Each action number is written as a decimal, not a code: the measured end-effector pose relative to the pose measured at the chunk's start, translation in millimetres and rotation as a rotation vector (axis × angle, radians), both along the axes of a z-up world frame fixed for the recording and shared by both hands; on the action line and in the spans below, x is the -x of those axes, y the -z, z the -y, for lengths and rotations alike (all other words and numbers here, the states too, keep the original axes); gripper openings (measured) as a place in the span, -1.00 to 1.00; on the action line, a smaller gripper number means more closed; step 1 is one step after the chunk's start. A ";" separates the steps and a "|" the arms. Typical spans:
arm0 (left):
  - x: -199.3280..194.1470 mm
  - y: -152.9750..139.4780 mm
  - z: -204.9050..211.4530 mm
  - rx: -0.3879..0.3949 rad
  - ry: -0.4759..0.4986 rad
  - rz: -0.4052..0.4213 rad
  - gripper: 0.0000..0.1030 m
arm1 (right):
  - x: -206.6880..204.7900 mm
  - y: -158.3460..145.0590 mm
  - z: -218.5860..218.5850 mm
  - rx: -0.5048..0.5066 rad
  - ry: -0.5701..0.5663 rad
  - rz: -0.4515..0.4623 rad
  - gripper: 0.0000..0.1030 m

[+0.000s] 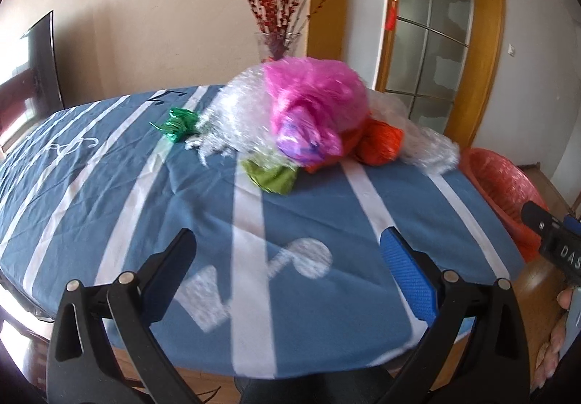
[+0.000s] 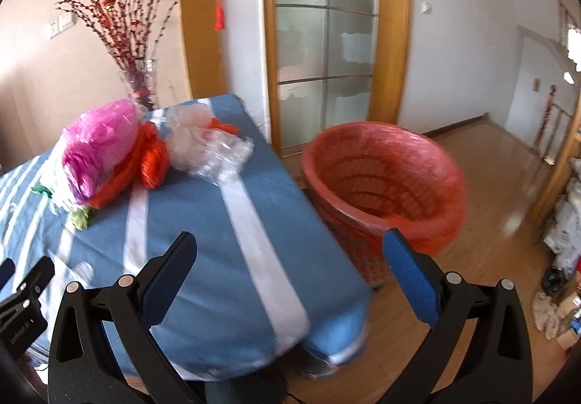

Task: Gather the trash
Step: 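Grasp the clear plastic bag with the right gripper while the left gripper grasps the pink bag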

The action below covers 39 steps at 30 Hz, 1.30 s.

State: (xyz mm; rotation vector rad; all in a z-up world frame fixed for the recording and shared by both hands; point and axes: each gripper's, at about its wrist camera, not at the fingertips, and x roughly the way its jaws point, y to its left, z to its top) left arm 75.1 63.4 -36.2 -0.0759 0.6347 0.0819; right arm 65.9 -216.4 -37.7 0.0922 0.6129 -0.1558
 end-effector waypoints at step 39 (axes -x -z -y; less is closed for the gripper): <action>-149.5 -12.7 -23.3 0.140 0.080 -0.053 0.26 | -165.4 14.8 -10.5 -0.145 -0.272 -0.122 -0.89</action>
